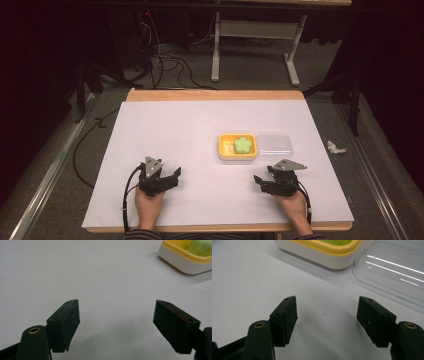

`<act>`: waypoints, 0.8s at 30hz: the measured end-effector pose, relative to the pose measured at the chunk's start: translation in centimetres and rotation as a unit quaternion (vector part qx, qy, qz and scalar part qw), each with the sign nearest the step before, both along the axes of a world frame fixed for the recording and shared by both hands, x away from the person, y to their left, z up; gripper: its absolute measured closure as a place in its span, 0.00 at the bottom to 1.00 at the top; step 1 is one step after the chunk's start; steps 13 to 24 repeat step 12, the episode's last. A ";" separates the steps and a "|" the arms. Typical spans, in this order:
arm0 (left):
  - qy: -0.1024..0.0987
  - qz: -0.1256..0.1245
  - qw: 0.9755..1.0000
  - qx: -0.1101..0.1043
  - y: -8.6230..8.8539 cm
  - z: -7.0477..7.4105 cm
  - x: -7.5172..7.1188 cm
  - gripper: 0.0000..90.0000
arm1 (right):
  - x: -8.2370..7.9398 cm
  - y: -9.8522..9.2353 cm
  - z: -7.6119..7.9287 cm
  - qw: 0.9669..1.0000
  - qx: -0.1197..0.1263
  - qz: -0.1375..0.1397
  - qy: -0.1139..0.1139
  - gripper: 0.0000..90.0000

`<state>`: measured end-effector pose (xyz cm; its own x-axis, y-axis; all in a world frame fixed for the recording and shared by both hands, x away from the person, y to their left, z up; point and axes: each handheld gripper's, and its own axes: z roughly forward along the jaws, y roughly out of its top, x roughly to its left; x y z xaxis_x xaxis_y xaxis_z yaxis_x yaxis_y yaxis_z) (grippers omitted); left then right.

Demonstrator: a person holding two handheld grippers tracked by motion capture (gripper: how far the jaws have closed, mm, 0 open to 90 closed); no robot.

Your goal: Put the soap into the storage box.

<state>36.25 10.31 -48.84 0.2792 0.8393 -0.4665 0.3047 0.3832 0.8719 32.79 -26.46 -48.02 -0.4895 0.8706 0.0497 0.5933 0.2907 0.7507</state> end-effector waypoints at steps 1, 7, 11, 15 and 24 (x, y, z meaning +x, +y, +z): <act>0.001 0.000 1.000 0.000 0.0 0.0 0.0 0.24 | -0.1 0.0 0.1 1.000 0.000 -0.001 -0.004 0.37; 0.003 -0.001 1.000 0.004 -0.1 0.0 0.0 0.24 | -0.2 0.0 0.0 1.000 -0.003 0.001 -0.010 0.37; 0.003 0.000 1.000 0.004 -0.1 0.0 0.0 0.24 | -0.1 -0.1 0.0 1.000 0.006 -0.001 -0.003 0.37; 0.002 -0.001 1.000 0.008 -0.1 -0.1 0.0 0.24 | -0.1 -0.1 0.0 1.000 0.006 -0.001 -0.002 0.37; 0.002 -0.001 1.000 0.008 -0.1 -0.1 0.0 0.24 | -0.1 -0.1 0.0 1.000 0.006 -0.001 -0.002 0.37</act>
